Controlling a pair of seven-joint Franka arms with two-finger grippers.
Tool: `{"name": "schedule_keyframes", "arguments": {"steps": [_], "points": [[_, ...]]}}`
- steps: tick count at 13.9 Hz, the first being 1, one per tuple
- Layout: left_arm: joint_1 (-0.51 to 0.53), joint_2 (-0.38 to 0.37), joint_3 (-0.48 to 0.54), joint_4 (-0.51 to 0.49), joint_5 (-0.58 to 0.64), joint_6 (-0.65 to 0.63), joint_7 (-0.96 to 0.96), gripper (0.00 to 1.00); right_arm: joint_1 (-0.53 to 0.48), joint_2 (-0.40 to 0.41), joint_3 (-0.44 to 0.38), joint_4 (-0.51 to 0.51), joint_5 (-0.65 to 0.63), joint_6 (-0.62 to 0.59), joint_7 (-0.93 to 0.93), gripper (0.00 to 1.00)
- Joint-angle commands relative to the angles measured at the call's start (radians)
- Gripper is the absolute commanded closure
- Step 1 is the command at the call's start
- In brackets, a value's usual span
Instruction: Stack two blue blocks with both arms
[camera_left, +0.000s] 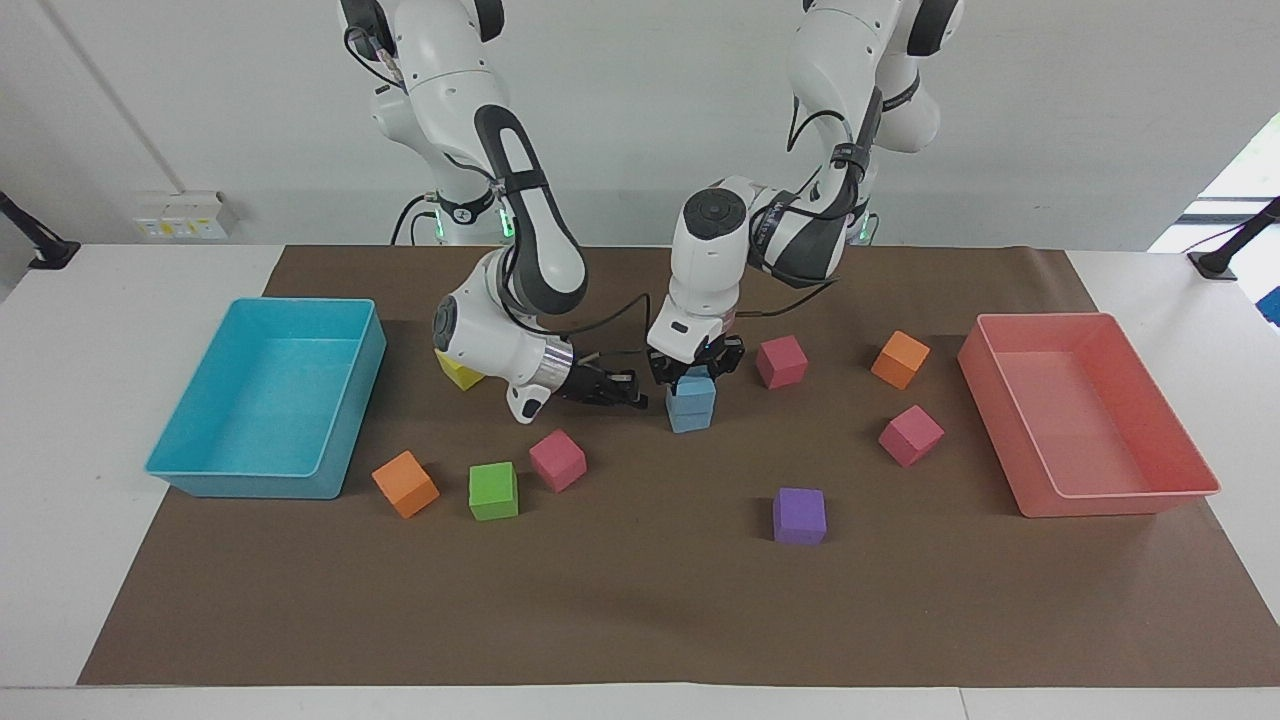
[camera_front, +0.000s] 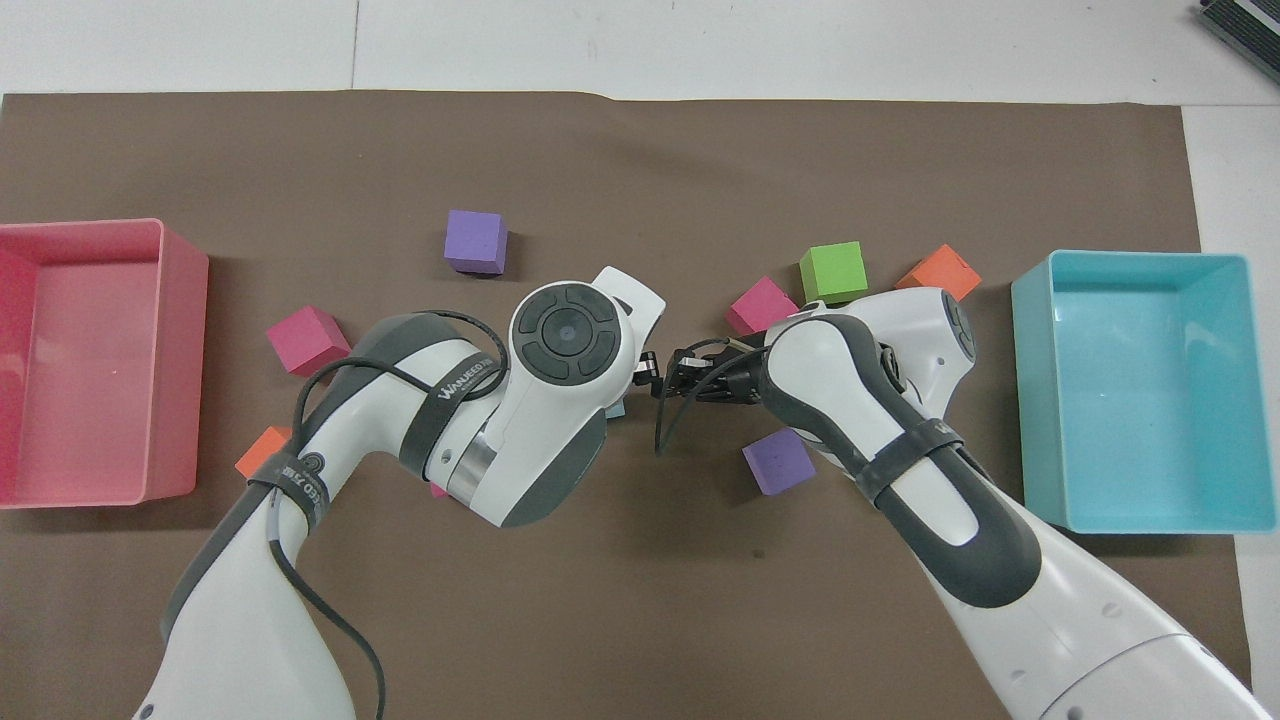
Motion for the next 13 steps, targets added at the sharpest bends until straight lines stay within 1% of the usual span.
{"name": "schedule_keyframes", "arguments": {"steps": [1,9,10,11,12,13], "points": [[-0.017,-0.027,0.012,-0.018,0.006,-0.02,-0.044,0.78,-0.001,-0.021,0.005,-0.027,0.022,0.024,-0.03,1.0],[-0.017,-0.025,0.012,-0.018,0.006,-0.02,-0.13,0.79,-0.001,-0.021,0.005,-0.027,0.006,0.024,-0.029,1.0],[-0.017,-0.025,0.012,-0.018,0.006,-0.018,-0.131,0.78,-0.001,-0.021,0.005,-0.027,0.006,0.024,-0.029,1.0],[-0.017,-0.025,0.012,-0.019,0.006,-0.017,-0.131,0.74,-0.001,-0.021,0.006,-0.027,0.006,0.024,-0.029,1.0],[-0.017,-0.025,0.012,-0.019,0.006,-0.012,-0.129,0.47,-0.001,-0.021,0.006,-0.028,0.006,0.025,-0.027,1.0],[-0.016,-0.025,0.012,-0.018,0.006,-0.009,-0.118,0.09,-0.001,-0.021,0.006,-0.028,0.006,0.025,-0.026,1.0]]}}
